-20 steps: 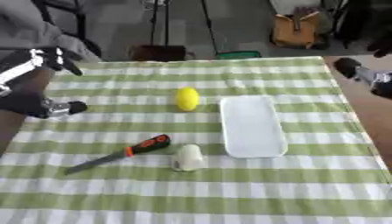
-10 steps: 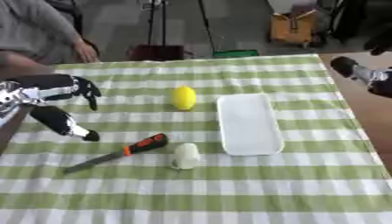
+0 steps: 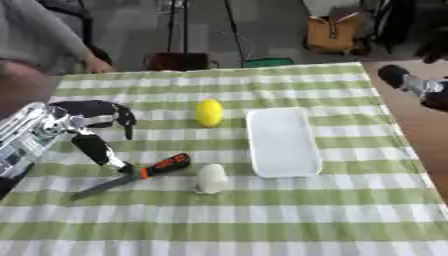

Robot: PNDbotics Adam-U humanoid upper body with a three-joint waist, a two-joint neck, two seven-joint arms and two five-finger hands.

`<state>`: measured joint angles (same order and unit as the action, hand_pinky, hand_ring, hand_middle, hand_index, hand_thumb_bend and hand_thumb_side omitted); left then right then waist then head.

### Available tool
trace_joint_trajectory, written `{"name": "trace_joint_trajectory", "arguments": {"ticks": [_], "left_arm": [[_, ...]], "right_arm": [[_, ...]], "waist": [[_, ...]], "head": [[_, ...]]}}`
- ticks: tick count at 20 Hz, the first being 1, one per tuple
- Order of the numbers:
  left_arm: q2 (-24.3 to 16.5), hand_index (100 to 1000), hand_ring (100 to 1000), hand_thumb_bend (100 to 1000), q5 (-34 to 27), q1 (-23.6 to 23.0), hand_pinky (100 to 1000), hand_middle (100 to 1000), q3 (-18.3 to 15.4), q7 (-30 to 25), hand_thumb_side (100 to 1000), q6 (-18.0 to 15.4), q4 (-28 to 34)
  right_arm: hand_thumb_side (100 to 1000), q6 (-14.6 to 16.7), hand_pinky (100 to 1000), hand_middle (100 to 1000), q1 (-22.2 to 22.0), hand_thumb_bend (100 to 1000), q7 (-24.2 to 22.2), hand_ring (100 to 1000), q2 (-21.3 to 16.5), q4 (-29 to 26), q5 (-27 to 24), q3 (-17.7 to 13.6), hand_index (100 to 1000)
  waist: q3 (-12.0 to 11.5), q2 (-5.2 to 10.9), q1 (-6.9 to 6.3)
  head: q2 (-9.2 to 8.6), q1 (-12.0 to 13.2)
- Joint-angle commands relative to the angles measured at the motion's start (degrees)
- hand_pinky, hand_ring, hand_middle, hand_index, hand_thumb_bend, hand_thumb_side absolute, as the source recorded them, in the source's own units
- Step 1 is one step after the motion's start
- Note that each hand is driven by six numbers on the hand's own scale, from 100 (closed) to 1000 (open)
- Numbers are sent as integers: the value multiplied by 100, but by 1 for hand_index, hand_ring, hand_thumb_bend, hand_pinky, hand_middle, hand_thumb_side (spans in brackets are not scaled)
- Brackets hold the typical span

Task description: Pick up objects on the table and place them in the box.

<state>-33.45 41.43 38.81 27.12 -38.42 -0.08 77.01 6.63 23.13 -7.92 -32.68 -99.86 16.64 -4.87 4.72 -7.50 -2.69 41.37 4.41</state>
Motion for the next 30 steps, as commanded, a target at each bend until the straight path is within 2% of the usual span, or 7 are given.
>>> {"name": "trace_joint_trajectory", "arguments": {"ticks": [1,6,12,21,30], "left_arm": [[18,699,854,724,72,157,872,853,35,7,475,-114,-80],[204,721,851,666,93,243,874,852,92,33,396,-218,-230],[423,739,845,635,134,340,871,852,96,169,381,-245,-363],[947,736,849,622,568,551,875,852,34,337,387,-375,-934],[1175,712,848,561,956,613,876,847,-64,489,371,-591,-1419]], "right_arm": [[521,10,537,671,55,685,-10,578,-187,-89,-8,-18,851],[521,11,538,671,58,685,-13,578,-181,-89,-13,-14,851],[520,14,537,672,59,685,-17,578,-172,-88,-17,-10,851],[520,16,537,672,60,685,-19,578,-155,-88,-26,-5,852],[520,18,537,671,62,685,-25,578,-147,-88,-35,-2,852]], "waist": [[3,104,25],[-1,110,38],[2,112,51],[35,113,70],[63,107,69]], "head": [[34,-3],[39,2],[41,12],[43,30],[50,33]]}}
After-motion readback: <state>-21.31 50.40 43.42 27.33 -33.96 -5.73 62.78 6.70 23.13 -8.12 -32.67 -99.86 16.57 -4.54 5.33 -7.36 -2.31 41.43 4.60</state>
